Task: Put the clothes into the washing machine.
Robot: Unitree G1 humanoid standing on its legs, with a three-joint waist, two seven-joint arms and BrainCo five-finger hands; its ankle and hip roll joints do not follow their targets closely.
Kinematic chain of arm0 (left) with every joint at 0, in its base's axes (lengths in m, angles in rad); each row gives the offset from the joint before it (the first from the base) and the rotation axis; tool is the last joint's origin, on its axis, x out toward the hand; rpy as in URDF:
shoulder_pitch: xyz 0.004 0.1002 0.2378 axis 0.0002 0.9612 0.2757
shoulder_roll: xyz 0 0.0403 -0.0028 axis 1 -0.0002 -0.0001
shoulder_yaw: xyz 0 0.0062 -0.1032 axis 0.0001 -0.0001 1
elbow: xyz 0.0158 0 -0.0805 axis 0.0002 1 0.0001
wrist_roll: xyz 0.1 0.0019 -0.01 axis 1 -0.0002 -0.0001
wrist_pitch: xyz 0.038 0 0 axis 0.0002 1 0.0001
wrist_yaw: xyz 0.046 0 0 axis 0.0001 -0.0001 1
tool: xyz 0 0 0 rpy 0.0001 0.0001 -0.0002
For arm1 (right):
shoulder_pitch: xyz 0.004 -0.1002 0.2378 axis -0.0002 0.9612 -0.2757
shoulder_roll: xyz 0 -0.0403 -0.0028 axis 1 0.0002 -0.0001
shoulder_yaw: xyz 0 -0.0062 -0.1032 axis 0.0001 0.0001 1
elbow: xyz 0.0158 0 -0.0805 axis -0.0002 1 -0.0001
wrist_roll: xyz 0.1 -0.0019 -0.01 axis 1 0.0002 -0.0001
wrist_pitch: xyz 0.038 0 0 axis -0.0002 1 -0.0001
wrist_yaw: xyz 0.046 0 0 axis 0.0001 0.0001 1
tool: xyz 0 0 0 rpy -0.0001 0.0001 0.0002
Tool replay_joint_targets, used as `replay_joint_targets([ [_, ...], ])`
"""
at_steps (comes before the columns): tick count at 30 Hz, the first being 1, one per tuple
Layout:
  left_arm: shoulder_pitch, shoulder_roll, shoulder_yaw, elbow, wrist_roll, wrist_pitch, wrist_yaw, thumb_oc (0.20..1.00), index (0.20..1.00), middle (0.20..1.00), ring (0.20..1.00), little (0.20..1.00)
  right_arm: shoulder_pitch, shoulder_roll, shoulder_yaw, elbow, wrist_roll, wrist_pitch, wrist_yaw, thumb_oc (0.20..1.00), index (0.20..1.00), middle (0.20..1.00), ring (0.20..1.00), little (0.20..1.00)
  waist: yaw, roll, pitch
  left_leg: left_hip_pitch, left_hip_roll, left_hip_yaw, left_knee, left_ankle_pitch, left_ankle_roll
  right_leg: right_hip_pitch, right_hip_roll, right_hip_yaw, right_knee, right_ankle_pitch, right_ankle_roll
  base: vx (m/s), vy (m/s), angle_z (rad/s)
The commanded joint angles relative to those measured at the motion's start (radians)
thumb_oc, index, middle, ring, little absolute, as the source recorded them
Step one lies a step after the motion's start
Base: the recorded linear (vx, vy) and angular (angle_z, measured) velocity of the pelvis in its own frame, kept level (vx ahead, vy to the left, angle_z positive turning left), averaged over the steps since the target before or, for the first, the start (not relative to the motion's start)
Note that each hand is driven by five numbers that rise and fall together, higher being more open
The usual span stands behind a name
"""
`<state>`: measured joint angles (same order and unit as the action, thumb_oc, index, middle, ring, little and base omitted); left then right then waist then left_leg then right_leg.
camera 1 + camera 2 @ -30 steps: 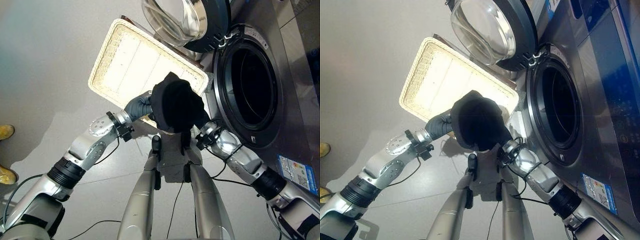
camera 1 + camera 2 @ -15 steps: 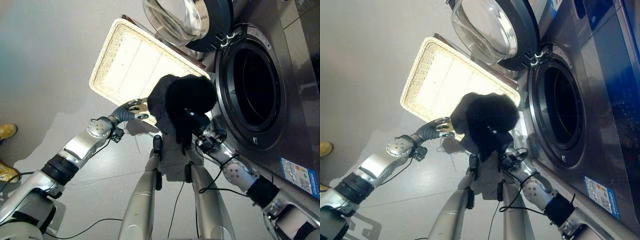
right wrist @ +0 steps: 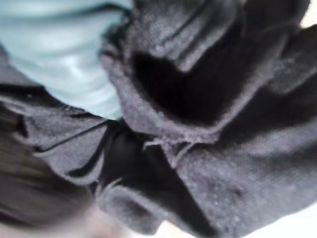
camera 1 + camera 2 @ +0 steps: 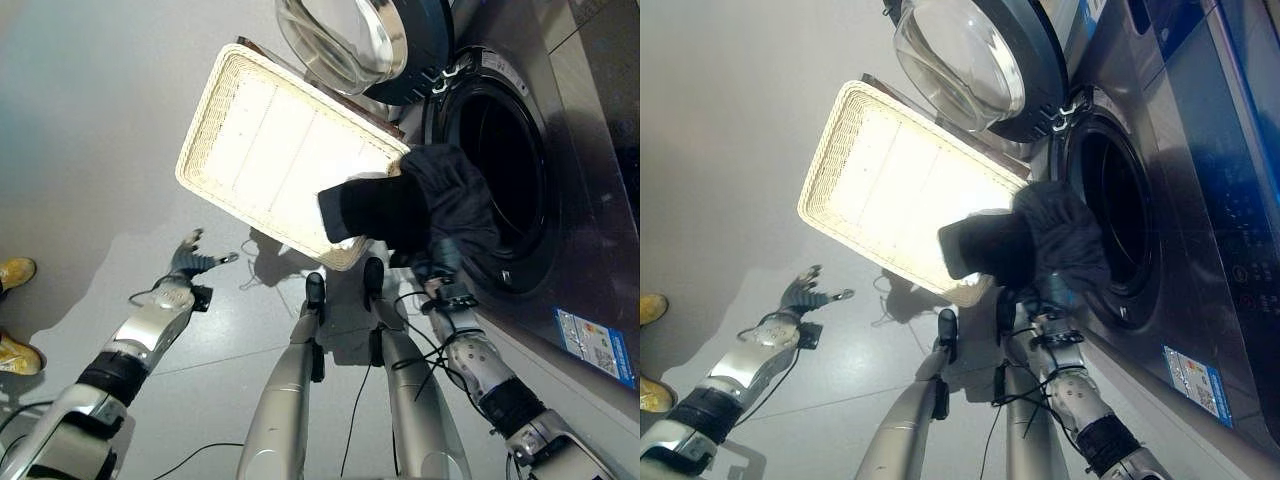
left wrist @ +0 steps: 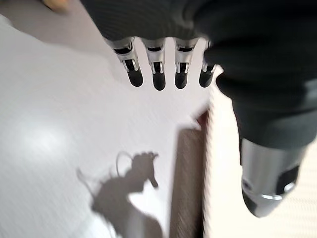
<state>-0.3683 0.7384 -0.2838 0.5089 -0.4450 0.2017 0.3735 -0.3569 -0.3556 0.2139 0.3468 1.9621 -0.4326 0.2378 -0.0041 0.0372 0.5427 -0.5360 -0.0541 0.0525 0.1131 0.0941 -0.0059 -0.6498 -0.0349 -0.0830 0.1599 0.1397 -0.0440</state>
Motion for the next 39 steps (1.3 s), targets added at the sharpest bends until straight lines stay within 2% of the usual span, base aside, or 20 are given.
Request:
replay_joint_targets([
  [1, -0.016, 0.006, 0.05, 0.034, 0.009, -0.129, 0.007, 1.0, 1.0, 1.0, 1.0, 1.0, -0.097, -0.078, -0.17, 0.023, 0.01, -0.123, -0.228, 0.2, 0.2, 0.2, 0.2, 0.2, -0.002, 0.058, -0.023, -0.021, -0.012, 0.056, 0.021, -0.016, -0.011, 0.052, -0.018, -0.075, 0.047, -0.103, 0.102, 0.06, -0.121, -0.02],
  [3, -0.033, 0.001, 0.055, 0.09, -0.006, -0.16, -0.018, 1.0, 1.0, 1.0, 1.0, 1.0, -0.233, -0.172, -0.26, 0.194, -0.025, -0.142, -0.365, 0.2, 0.2, 0.2, 0.2, 0.2, 0.011, 0.064, -0.023, -0.024, -0.01, 0.053, 0.024, -0.018, -0.014, 0.052, -0.017, -0.081, 0.051, -0.105, 0.102, 0.05, -0.113, -0.01],
  [4, -0.031, 0.002, 0.045, 0.135, -0.01, -0.186, -0.04, 1.0, 1.0, 1.0, 1.0, 1.0, -0.365, -0.275, -0.324, 0.333, -0.105, -0.164, -0.526, 0.2, 0.2, 0.2, 0.2, 0.2, 0.024, 0.069, -0.023, -0.023, -0.008, 0.045, 0.029, -0.025, -0.018, 0.055, -0.017, -0.088, 0.055, -0.108, 0.103, 0.05, -0.089, 0.01],
  [7, -0.005, -0.002, 0.021, 0.151, -0.025, -0.212, -0.051, 1.0, 1.0, 1.0, 1.0, 1.0, -0.48, -0.383, -0.35, 0.449, -0.177, -0.244, -0.674, 0.2, 0.2, 0.2, 0.2, 0.2, 0.039, 0.072, -0.023, -0.025, -0.008, 0.035, 0.037, -0.031, -0.018, 0.057, -0.013, -0.093, 0.06, -0.111, 0.101, 0.05, -0.071, 0.04],
  [8, 0.019, -0.001, 0.009, 0.158, -0.022, -0.232, -0.06, 1.0, 1.0, 1.0, 1.0, 1.0, -0.518, -0.445, -0.35, 0.495, -0.154, -0.317, -0.712, 0.2, 0.2, 0.2, 0.2, 0.2, 0.044, 0.075, -0.023, -0.03, -0.007, 0.032, 0.039, -0.033, -0.017, 0.052, -0.011, -0.097, 0.062, -0.111, 0.1, 0.04, -0.057, 0.1],
  [10, 0.065, 0.019, -0.021, 0.155, -0.008, -0.267, -0.051, 1.0, 1.0, 1.0, 1.0, 1.0, -0.554, -0.561, -0.361, 0.561, -0.145, -0.382, -0.762, 0.2, 0.2, 0.2, 0.2, 0.2, 0.047, 0.071, -0.023, -0.038, -0.01, 0.02, 0.039, -0.033, -0.012, 0.045, -0.006, -0.096, 0.06, -0.104, 0.099, 0.05, -0.061, 0.07],
  [13, 0.099, 0.026, -0.03, 0.148, -0.013, -0.288, -0.052, 1.0, 1.0, 1.0, 1.0, 1.0, -0.568, -0.627, -0.383, 0.563, -0.145, -0.529, -0.804, 0.2, 0.2, 0.2, 0.2, 0.2, 0.045, 0.066, -0.023, -0.045, -0.01, 0.013, 0.043, -0.035, -0.008, 0.038, -0.001, -0.092, 0.063, -0.102, 0.099, 0.03, -0.044, 0.04],
  [14, 0.099, 0.026, -0.03, 0.148, -0.013, -0.288, -0.052, 1.0, 1.0, 1.0, 1.0, 1.0, -0.568, -0.627, -0.383, 0.563, -0.145, -0.529, -0.804, 0.2, 0.2, 0.2, 0.2, 0.2, 0.045, 0.066, -0.023, -0.045, -0.01, 0.013, 0.043, -0.035, -0.008, 0.038, -0.001, -0.092, 0.063, -0.102, 0.099, 0.03, -0.057, 0.01],
  [15, 0.102, 0.021, -0.037, 0.161, -0.016, -0.292, -0.065, 1.0, 1.0, 1.0, 1.0, 1.0, -0.558, -0.666, -0.411, 0.589, -0.136, -0.557, -0.802, 0.89, 0.89, 0.89, 0.89, 0.89, 0.038, 0.057, -0.023, -0.058, -0.008, 0.009, 0.048, -0.029, -0.008, 0.022, 0.005, -0.088, 0.069, -0.093, 0.099, 0.03, -0.074, 0.0],
  [16, 0.099, 0.021, -0.041, 0.17, -0.022, -0.292, -0.083, 1.0, 1.0, 1.0, 1.0, 1.0, -0.553, -0.677, -0.412, 0.595, -0.116, -0.55, -0.79, 1.0, 1.0, 1.0, 1.0, 1.0, 0.036, 0.053, -0.023, -0.064, -0.008, 0.009, 0.054, -0.028, -0.007, 0.017, 0.007, -0.085, 0.073, -0.092, 0.097, 0.03, -0.074, 0.0],
  [17, 0.099, 0.021, -0.041, 0.17, -0.022, -0.292, -0.083, 1.0, 1.0, 1.0, 1.0, 1.0, -0.553, -0.677, -0.412, 0.595, -0.116, -0.55, -0.79, 1.0, 1.0, 1.0, 1.0, 1.0, 0.036, 0.053, -0.023, -0.064, -0.008, 0.009, 0.054, -0.028, -0.007, 0.017, 0.007, -0.085, 0.073, -0.092, 0.097, 0.07, -0.072, -0.01],
  [18, 0.097, 0.005, -0.054, 0.179, -0.016, -0.29, -0.102, 1.0, 1.0, 1.0, 1.0, 1.0, -0.542, -0.695, -0.422, 0.64, -0.049, -0.422, -0.677, 1.0, 1.0, 1.0, 1.0, 1.0, 0.036, 0.051, -0.023, -0.07, -0.01, 0.002, 0.063, -0.037, -0.004, 0.012, 0.01, -0.08, 0.086, -0.102, 0.099, 0.07, -0.074, -0.04],
  [20, 0.092, 0.004, -0.067, 0.18, -0.025, -0.287, -0.127, 1.0, 1.0, 1.0, 1.0, 1.0, -0.537, -0.685, -0.398, 0.658, 0.01, -0.223, -0.6, 1.0, 1.0, 1.0, 1.0, 1.0, 0.039, 0.052, -0.023, -0.084, -0.012, -0.002, 0.07, -0.034, -0.002, 0.002, 0.01, -0.077, 0.092, -0.101, 0.097, 0.05, -0.071, -0.05],
  [21, 0.09, 0.002, -0.071, 0.18, -0.024, -0.288, -0.129, 1.0, 1.0, 1.0, 1.0, 1.0, -0.541, -0.68, -0.39, 0.664, 0.01, -0.182, -0.59, 1.0, 1.0, 1.0, 1.0, 1.0, 0.041, 0.052, -0.023, -0.086, -0.013, -0.004, 0.07, -0.033, -0.002, 0.001, 0.009, -0.077, 0.092, -0.101, 0.097, 0.01, -0.074, -0.02],
  [22, 0.083, -0.003, -0.085, 0.176, -0.018, -0.281, -0.145, 1.0, 1.0, 1.0, 1.0, 1.0, -0.559, -0.654, -0.353, 0.666, 0.01, 0.018, -0.575, 1.0, 1.0, 1.0, 1.0, 1.0, 0.05, 0.057, -0.023, -0.095, -0.018, -0.012, 0.067, -0.027, 0.0, -0.005, 0.005, -0.081, 0.09, -0.098, 0.097, 0.01, -0.06, -0.01],
  [23, 0.083, -0.003, -0.085, 0.176, -0.018, -0.281, -0.145, 1.0, 1.0, 1.0, 1.0, 1.0, -0.559, -0.654, -0.353, 0.666, 0.01, 0.018, -0.575, 1.0, 1.0, 1.0, 1.0, 1.0, 0.05, 0.057, -0.023, -0.095, -0.018, -0.012, 0.067, -0.027, 0.0, -0.005, 0.005, -0.081, 0.09, -0.098, 0.097, 0.01, -0.075, 0.01],
  [25, 0.089, -0.007, -0.102, 0.163, -0.019, -0.29, -0.155, 1.0, 1.0, 1.0, 1.0, 1.0, -0.576, -0.62, -0.284, 0.646, 0.01, 0.18, -0.587, 1.0, 1.0, 1.0, 1.0, 1.0, 0.063, 0.067, -0.023, -0.11, -0.025, -0.019, 0.066, -0.021, 0.002, -0.015, 0.0, -0.088, 0.091, -0.097, 0.094, 0.0, -0.066, 0.03],
  [31, 0.072, -0.051, -0.157, 0.158, 0.009, -0.284, -0.139, 1.0, 1.0, 1.0, 1.0, 1.0, -0.643, -0.493, -0.216, 0.66, -0.141, 0.216, -0.549, 1.0, 1.0, 1.0, 1.0, 1.0, 0.082, 0.099, -0.023, -0.138, -0.045, -0.033, 0.056, -0.01, 0.006, -0.042, -0.007, -0.097, 0.092, -0.096, 0.093, 0.01, -0.064, 0.01],
  [35, 0.069, -0.066, -0.176, 0.156, 0.001, -0.279, -0.127, 1.0, 1.0, 1.0, 1.0, 1.0, -0.692, -0.471, -0.168, 0.698, -0.291, 0.267, -0.567, 1.0, 1.0, 1.0, 1.0, 1.0, 0.09, 0.115, -0.023, -0.151, -0.05, -0.035, 0.049, -0.005, 0.007, -0.058, -0.008, -0.095, 0.09, -0.095, 0.092, -0.01, -0.001, -0.03],
  [39, 0.069, -0.07, -0.177, 0.156, -0.001, -0.278, -0.127, 1.0, 1.0, 1.0, 1.0, 1.0, -0.702, -0.469, -0.156, 0.709, -0.307, 0.287, -0.551, 1.0, 1.0, 1.0, 1.0, 1.0, 0.091, 0.119, -0.023, -0.154, -0.051, -0.034, 0.046, -0.002, 0.007, -0.063, -0.007, -0.094, 0.09, -0.094, 0.091, 0.0, 0.002, -0.01],
])
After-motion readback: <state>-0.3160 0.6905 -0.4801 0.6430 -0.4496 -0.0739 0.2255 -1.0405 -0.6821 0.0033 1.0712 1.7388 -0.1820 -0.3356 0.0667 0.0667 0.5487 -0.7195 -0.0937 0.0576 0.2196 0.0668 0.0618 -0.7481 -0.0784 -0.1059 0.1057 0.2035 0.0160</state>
